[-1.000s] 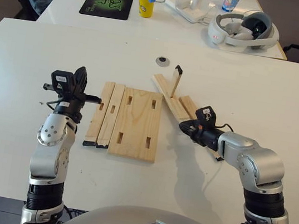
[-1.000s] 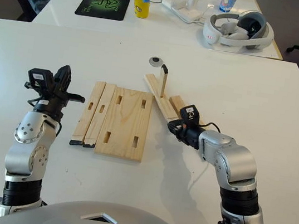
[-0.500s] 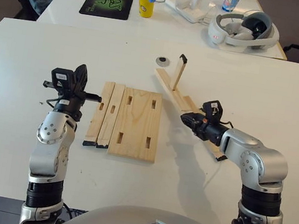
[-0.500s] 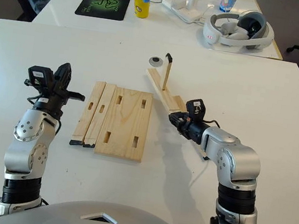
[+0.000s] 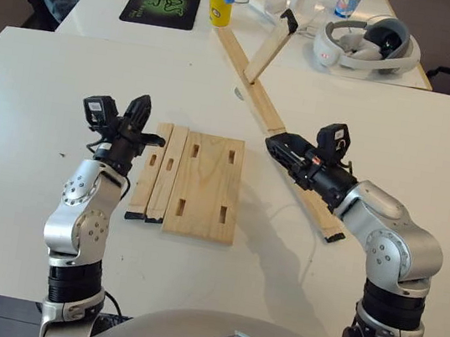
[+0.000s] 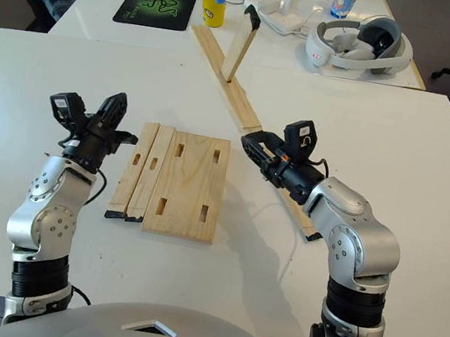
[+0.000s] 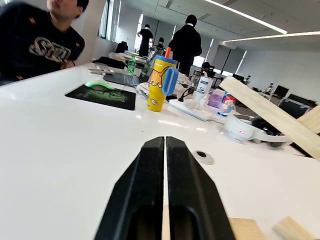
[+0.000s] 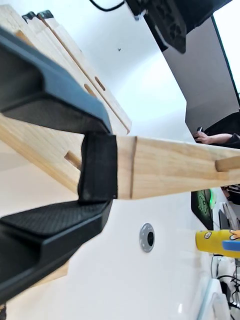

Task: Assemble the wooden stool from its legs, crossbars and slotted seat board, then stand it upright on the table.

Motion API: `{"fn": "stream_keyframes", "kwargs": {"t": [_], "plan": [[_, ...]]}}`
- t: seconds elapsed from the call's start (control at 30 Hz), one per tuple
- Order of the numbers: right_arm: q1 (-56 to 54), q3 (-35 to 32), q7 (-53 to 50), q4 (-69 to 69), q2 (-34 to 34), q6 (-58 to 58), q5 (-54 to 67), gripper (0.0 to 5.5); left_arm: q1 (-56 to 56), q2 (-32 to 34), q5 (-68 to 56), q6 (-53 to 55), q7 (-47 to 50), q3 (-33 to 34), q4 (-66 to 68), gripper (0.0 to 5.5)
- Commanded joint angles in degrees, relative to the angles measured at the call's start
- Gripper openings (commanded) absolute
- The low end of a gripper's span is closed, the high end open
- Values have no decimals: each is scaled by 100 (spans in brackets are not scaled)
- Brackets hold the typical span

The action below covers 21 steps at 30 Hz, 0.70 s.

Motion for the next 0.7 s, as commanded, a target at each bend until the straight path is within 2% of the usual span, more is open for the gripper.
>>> {"fn": "stream_keyframes", "kwargs": {"t": [0.03,0.27,0.57,0.63,0.7], "plan": [[-192,53,436,-196,-146,-355,293,193,-379,-309,-2021,643,452,505,-313,90],[-62,294,1193,-464,-717,-461,562,193,-697,-184,-4010,814,1314,873,-220,198],[52,539,1289,-614,-907,-720,558,193,-789,26,-4986,637,1942,747,-197,339],[65,582,1312,-626,-956,-774,559,193,-806,62,-5042,548,2034,743,-155,358],[56,628,1338,-603,-1006,-835,540,193,-795,118,-5042,479,2020,703,-154,335]]}}
